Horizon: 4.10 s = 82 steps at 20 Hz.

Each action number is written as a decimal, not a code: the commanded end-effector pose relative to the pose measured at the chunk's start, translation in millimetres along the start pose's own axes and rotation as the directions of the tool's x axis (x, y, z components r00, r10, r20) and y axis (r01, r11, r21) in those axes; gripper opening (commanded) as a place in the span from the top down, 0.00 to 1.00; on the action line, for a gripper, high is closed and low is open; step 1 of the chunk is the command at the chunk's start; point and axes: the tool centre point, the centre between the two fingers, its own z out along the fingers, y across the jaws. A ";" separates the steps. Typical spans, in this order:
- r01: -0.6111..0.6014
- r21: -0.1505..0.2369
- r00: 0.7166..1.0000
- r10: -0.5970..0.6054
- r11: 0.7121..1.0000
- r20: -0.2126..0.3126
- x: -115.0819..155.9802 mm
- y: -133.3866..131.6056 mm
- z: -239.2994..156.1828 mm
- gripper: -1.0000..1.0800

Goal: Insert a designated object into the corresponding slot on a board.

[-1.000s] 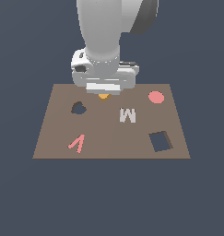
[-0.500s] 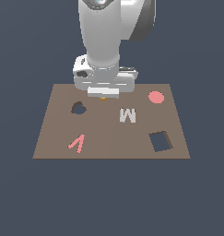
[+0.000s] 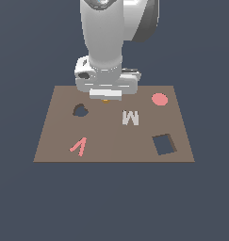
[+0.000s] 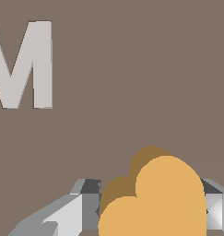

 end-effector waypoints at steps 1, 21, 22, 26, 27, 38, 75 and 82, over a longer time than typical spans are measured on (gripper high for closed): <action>0.001 0.000 1.000 -0.001 1.000 0.000 0.0 0.1 0.0 1.00; 0.292 0.000 0.956 -0.292 0.956 0.000 -1.3 25.2 -2.1 1.00; 0.319 0.000 0.948 -0.319 0.948 0.000 -1.0 27.6 -2.3 1.00; 0.438 0.000 0.899 -0.438 0.899 0.000 1.1 38.5 -3.3 1.00; 0.469 0.000 0.883 -0.469 0.883 0.000 1.9 41.5 -3.5 1.00; 0.779 -0.001 0.627 -0.779 0.627 0.000 19.1 72.1 -6.4 1.00; 0.993 -0.001 0.117 -0.993 0.117 0.001 60.8 95.4 0.1 0.04; 0.993 -0.001 0.117 -0.993 0.117 0.001 60.8 95.4 0.1 0.04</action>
